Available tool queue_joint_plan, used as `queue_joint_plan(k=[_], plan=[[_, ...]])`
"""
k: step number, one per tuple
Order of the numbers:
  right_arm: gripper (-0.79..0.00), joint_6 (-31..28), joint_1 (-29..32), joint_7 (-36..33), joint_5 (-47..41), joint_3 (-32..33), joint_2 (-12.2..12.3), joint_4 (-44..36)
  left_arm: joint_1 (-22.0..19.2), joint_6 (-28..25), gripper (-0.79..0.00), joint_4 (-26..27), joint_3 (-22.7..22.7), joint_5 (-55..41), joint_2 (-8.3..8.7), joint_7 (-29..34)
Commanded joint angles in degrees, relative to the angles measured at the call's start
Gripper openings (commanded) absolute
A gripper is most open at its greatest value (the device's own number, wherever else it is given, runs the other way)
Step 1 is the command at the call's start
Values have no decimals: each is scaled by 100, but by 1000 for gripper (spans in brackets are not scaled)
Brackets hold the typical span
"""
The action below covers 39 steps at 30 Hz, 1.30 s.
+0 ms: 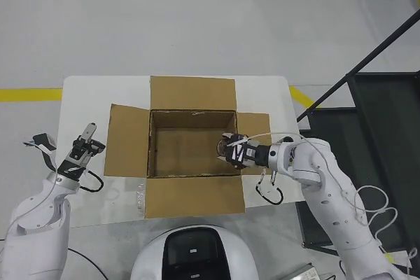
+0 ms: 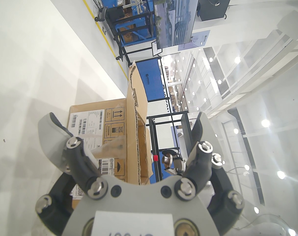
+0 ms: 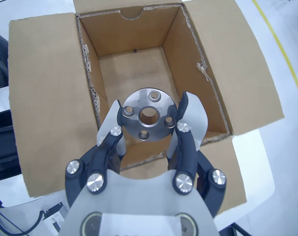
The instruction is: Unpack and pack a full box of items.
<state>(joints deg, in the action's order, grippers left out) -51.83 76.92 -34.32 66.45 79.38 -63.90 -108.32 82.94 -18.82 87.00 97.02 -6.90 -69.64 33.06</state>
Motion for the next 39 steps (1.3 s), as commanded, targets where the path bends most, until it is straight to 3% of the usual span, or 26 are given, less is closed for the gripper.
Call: queue_joint_plan(k=[1, 22, 31, 39], plan=[[-785, -47, 182, 133, -60, 172, 26, -52, 0, 0, 0, 0, 0, 0, 0, 0], [-785, 32, 308, 220, -27, 292, 50, -29, 0, 0, 0, 0, 0, 0, 0, 0], [-785, -446, 1740, 321, -124, 1646, 260, -725, 0, 0, 0, 0, 0, 0, 0, 0], [-785, -300, 2816, 543, -136, 2507, 326, -714, 0, 0, 0, 0, 0, 0, 0, 0]])
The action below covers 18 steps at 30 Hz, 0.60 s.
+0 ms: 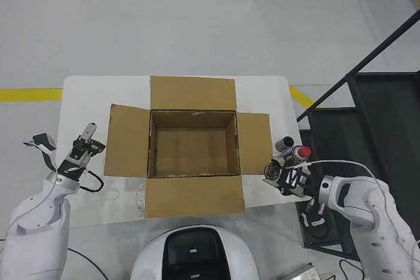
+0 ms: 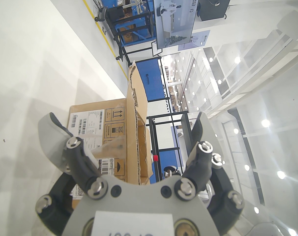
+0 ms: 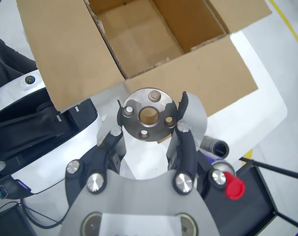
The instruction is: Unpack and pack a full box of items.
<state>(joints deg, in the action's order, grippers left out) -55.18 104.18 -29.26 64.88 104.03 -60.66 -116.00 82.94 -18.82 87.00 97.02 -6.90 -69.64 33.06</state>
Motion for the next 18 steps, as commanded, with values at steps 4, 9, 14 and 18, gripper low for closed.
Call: queue_joint_plan(k=[4, 9, 14, 18], plan=[[-785, 170, 292, 167, 141, 57, 10, 204, 0, 0, 0, 0, 0, 0, 0, 0], [-785, 489, 393, 202, 253, 88, 20, 544, 0, 0, 0, 0, 0, 0, 0, 0], [-785, 824, 340, 45, 626, -114, 28, 967, 0, 0, 0, 0, 0, 0, 0, 0], [-785, 997, 201, 61, 871, -346, 30, 1358, 0, 0, 0, 0, 0, 0, 0, 0]])
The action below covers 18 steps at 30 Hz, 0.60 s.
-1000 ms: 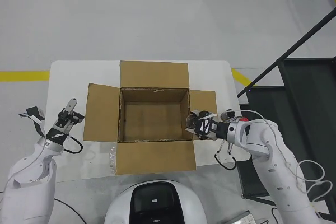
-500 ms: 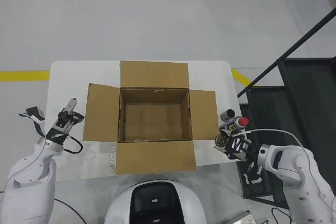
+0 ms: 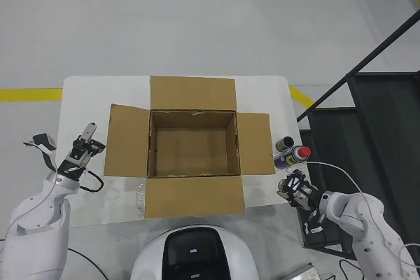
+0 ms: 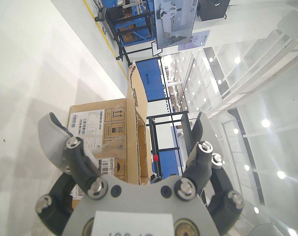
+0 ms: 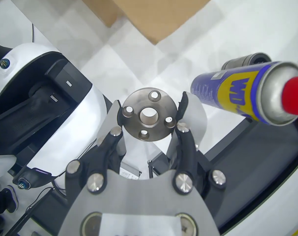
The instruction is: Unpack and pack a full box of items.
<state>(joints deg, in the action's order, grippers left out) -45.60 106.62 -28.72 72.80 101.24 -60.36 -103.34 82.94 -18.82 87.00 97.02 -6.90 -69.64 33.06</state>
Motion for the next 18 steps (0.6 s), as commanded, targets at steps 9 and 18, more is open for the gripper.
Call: queue_joint_plan(k=[9, 18], plan=[[-785, 419, -575, 304, 567, -679, -19, 972, 0, 0, 0, 0, 0, 0, 0, 0], [-785, 719, -871, 462, 866, -1018, -28, 1488, 0, 0, 0, 0, 0, 0, 0, 0]])
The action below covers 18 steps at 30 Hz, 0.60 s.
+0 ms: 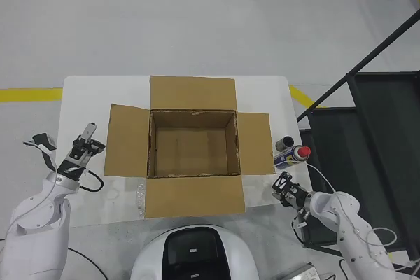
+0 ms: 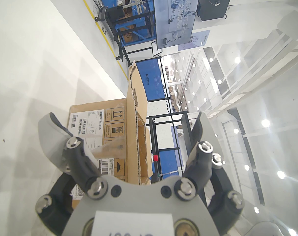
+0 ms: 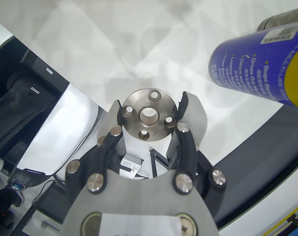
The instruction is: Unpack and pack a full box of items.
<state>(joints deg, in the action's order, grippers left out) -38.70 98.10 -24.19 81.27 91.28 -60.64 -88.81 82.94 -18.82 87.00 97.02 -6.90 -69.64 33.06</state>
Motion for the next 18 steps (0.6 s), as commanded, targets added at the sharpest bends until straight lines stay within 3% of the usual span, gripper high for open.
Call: queue_joint_plan(k=[1, 14, 15, 16, 17, 18], plan=[[-785, 54, -43, 16, 33, -43, 0, 70, 0, 0, 0, 0, 0, 0, 0, 0], [-785, 280, -425, 94, -75, -343, -24, 511, 0, 0, 0, 0, 0, 0, 0, 0], [-736, 263, -447, 87, -193, -337, -26, 564, 0, 0, 0, 0, 0, 0, 0, 0], [-514, 243, -467, 65, -267, -335, -26, 590, 0, 0, 0, 0, 0, 0, 0, 0], [-182, 214, -484, 49, -290, -338, -23, 598, 0, 0, 0, 0, 0, 0, 0, 0], [-34, 200, -494, 36, -307, -340, -20, 607, 0, 0, 0, 0, 0, 0, 0, 0]])
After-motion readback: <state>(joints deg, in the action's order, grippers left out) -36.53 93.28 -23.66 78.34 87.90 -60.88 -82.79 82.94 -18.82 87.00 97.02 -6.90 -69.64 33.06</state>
